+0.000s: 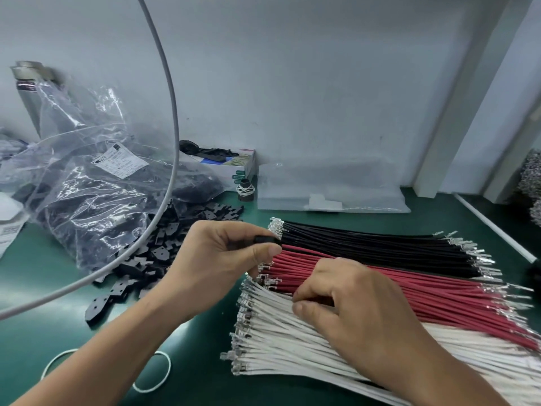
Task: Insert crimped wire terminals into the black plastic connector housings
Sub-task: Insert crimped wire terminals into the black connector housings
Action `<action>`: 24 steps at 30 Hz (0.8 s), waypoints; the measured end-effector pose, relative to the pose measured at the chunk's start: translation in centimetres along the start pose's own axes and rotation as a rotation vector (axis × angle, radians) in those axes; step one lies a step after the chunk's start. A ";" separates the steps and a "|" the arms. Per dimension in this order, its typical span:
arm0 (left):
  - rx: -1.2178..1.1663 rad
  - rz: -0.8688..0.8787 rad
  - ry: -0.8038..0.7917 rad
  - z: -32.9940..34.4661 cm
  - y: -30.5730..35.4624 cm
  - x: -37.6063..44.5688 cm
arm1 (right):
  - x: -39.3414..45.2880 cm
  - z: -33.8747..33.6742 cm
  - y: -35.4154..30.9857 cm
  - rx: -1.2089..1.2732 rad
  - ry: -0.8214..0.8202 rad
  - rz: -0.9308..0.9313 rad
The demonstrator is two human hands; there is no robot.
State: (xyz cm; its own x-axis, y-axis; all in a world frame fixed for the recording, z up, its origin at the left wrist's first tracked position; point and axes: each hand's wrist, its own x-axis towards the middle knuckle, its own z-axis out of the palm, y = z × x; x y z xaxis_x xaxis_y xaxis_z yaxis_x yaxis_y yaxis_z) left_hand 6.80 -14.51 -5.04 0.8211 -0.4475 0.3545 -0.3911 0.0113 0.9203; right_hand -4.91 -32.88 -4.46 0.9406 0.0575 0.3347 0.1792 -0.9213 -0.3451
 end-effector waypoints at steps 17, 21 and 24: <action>-0.015 -0.049 -0.011 -0.2 -0.2 0.0 | -0.1 -0.8 0.1 0.163 -0.042 0.022; -0.073 -0.077 -0.038 -0.4 -0.1 0.1 | -0.1 -1.0 0.4 0.168 0.022 0.006; -0.121 -0.105 -0.050 -0.5 0.1 0.1 | -0.1 -1.3 0.6 0.198 0.102 -0.007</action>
State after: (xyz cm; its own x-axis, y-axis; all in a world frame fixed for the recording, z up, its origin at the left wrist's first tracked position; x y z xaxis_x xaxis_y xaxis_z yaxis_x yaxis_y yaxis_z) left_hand 7.10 -14.09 -4.83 0.8318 -0.4961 0.2491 -0.2485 0.0686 0.9662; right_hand -5.23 -33.97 -3.57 0.9069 0.0157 0.4210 0.2485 -0.8268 -0.5045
